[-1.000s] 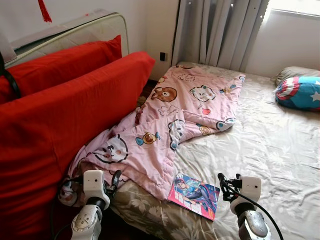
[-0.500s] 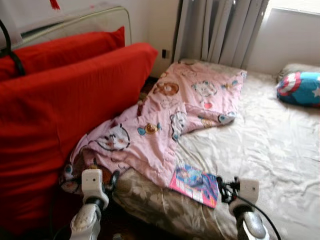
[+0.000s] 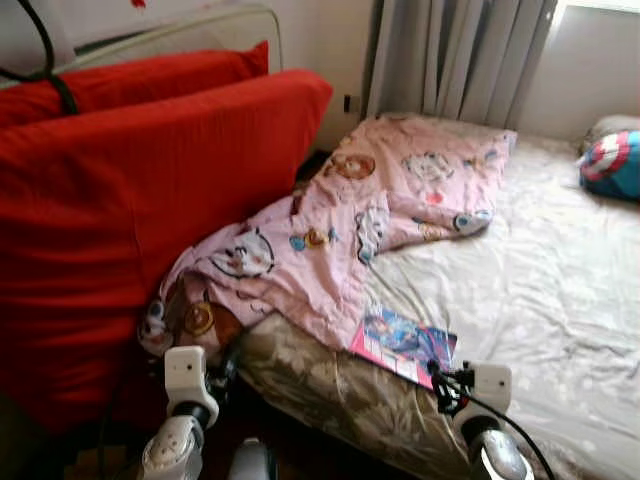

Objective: Clean up the room

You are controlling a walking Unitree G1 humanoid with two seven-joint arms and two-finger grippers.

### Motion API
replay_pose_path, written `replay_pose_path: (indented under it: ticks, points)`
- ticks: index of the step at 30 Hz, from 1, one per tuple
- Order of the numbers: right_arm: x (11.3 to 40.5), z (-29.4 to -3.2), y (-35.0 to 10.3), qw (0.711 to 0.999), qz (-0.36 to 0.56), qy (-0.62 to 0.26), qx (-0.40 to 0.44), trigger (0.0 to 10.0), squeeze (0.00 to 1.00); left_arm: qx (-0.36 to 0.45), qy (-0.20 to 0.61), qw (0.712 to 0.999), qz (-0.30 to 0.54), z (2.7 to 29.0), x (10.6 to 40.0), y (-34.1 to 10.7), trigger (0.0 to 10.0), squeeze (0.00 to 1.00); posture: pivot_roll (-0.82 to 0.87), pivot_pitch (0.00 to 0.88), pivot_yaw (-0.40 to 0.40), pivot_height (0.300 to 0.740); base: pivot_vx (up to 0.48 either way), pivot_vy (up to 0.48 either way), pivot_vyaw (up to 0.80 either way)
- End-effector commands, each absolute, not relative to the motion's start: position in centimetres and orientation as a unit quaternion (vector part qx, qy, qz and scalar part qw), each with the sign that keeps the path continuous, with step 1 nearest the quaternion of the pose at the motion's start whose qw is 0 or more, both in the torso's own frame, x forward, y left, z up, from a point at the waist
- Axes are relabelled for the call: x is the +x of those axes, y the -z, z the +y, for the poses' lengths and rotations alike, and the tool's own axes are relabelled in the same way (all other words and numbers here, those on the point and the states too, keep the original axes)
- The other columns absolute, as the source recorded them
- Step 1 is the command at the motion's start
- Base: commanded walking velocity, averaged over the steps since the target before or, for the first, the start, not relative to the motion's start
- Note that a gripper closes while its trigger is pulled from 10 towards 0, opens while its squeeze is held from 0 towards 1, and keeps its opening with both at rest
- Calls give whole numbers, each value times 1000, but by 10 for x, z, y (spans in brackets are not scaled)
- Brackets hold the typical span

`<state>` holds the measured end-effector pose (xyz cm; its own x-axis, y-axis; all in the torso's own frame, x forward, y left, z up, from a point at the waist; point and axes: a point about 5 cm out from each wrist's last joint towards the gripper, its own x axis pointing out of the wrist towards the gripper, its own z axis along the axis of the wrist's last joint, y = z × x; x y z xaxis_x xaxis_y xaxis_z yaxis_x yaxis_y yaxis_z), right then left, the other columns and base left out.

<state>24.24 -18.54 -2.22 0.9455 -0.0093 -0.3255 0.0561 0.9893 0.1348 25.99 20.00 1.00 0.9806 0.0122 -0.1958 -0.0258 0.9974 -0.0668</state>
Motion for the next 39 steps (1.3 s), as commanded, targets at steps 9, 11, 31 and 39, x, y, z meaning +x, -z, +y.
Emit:
replay_pose_path:
  ticks: [9, 11, 31, 39]
  points:
    - [246, -183, 19, 985, 153, 17, 76, 10000, 0, -34, 7, 995, 93, 196, 265, -14, 10000, 0, 10, 0, -38, 624, 0, 0, 0]
    - [246, -183, 21, 984, 167, 16, 68, 10000, 0, -34, 9, 995, 91, 196, 265, -15, 10000, 0, 10, 0, -38, 624, 0, 0, 0]
    - [244, -187, 20, 985, 155, 29, 74, 10000, 0, -36, 9, 995, 93, 194, 265, -15, 10000, 0, 17, 0, -49, 614, 0, 0, 0]
    - [245, -186, 20, 985, 154, 29, 67, 10000, 0, -40, 4, 995, 93, 195, 263, -14, 10000, 0, 17, 0, -49, 599, 0, 0, 0]
